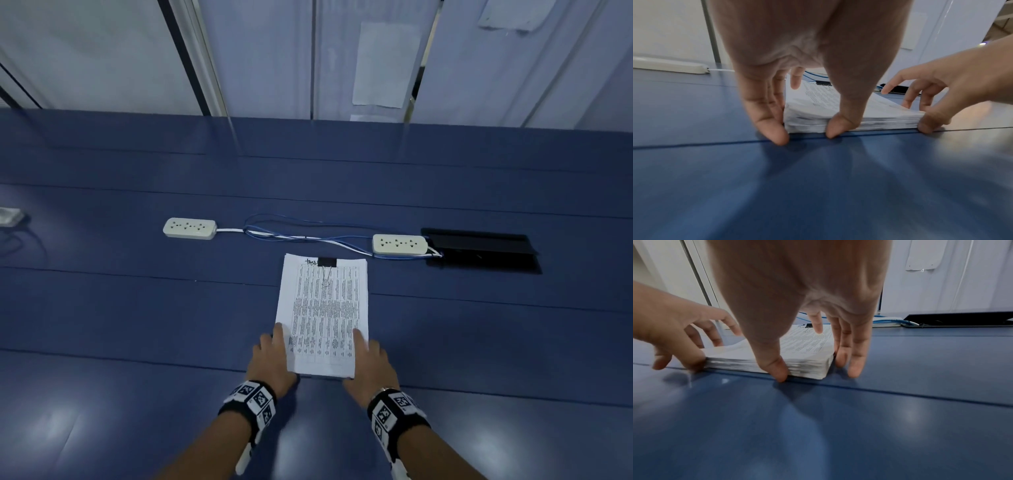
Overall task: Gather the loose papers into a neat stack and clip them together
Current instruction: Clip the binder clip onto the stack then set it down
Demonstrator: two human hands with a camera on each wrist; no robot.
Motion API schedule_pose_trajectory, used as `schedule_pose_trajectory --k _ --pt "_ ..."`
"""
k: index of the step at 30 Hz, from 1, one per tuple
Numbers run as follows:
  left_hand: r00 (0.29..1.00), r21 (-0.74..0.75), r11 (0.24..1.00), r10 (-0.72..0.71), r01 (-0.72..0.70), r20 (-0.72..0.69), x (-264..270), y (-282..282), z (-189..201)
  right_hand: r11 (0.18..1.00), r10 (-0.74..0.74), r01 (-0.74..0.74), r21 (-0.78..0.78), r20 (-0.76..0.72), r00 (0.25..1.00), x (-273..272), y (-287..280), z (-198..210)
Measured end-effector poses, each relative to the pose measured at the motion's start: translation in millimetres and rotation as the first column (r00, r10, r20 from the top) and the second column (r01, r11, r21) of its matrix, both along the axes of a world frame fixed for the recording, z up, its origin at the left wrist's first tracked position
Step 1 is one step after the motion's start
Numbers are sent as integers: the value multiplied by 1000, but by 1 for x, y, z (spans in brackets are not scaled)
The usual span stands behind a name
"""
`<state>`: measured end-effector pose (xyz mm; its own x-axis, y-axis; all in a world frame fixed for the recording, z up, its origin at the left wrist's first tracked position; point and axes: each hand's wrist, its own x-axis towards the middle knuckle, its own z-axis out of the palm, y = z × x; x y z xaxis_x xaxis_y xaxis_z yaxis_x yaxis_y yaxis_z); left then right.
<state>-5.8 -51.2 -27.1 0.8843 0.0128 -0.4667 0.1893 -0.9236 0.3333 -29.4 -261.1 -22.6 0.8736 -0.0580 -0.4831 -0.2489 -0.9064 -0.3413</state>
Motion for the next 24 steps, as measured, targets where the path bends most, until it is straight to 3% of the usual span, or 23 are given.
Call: schedule_pose_trajectory --k 11,24 --pt "995 76 995 66 -71 69 59 33 -7 996 86 -86 -19 24 996 56 31 -2" --pt "1000 71 997 -2 2 0 53 40 1 1000 19 -19 -4 17 1000 41 35 3"
